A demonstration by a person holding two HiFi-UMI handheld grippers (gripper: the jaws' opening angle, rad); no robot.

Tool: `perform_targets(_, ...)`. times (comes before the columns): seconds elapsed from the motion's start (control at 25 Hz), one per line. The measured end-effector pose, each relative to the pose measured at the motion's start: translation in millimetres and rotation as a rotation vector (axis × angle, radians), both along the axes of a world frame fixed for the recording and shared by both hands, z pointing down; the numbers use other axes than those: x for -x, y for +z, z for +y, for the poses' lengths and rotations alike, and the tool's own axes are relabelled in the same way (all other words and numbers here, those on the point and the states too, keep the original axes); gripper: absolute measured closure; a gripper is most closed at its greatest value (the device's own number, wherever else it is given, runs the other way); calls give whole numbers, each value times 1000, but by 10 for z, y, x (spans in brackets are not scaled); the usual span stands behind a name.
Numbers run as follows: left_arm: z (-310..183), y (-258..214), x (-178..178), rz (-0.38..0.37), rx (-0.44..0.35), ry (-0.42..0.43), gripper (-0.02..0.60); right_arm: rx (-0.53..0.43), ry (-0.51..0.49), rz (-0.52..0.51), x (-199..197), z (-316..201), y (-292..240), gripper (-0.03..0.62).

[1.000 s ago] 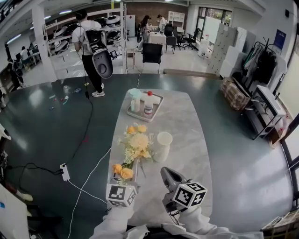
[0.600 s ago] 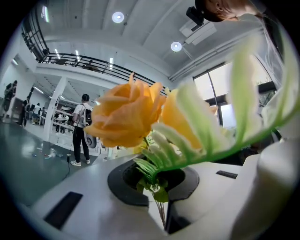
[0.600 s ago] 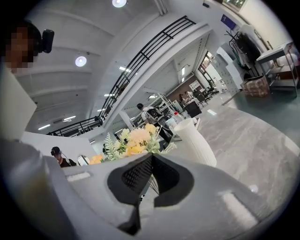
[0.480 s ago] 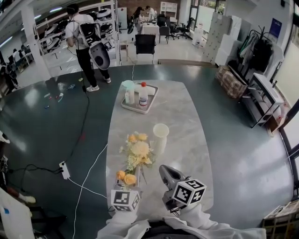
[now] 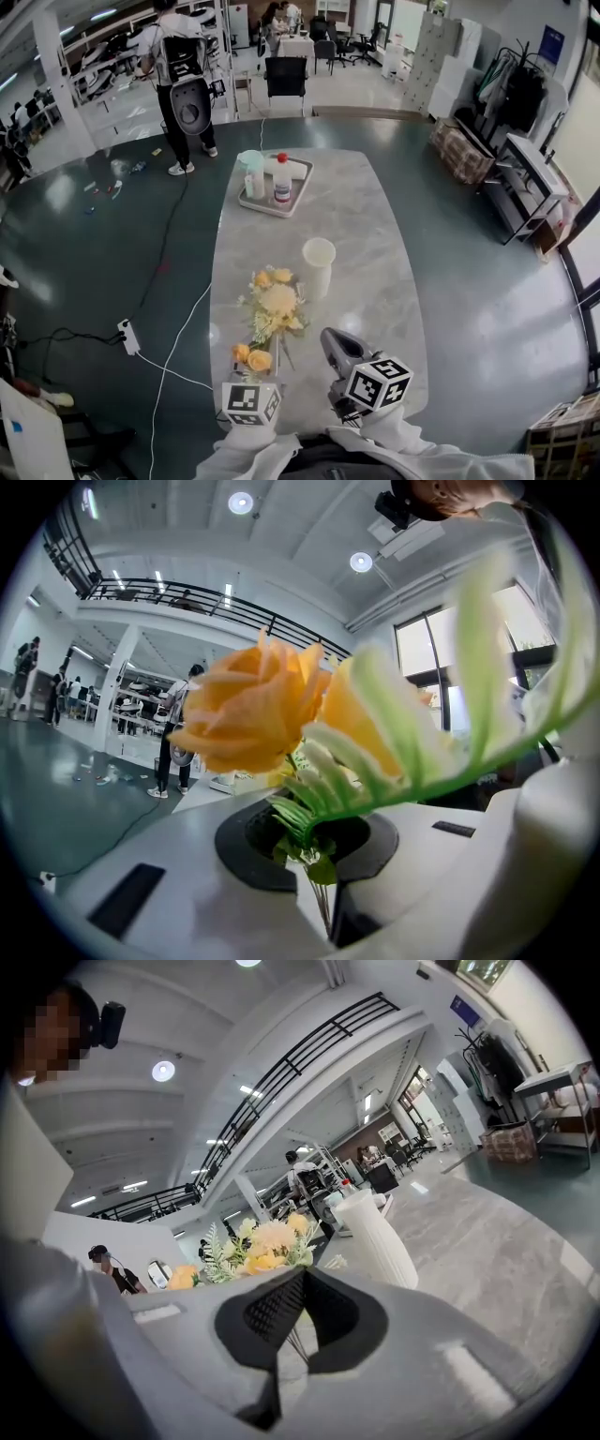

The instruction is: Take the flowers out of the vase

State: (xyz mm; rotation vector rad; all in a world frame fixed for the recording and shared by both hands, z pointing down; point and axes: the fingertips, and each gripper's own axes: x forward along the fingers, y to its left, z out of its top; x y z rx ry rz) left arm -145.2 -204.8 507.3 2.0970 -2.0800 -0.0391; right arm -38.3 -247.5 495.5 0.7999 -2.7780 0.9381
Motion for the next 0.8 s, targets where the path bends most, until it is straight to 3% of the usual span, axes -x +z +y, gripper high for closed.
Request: perform_targets(0.8, 49, 94, 75, 12, 23, -23, 541, 28, -13, -13, 14, -7, 47, 595)
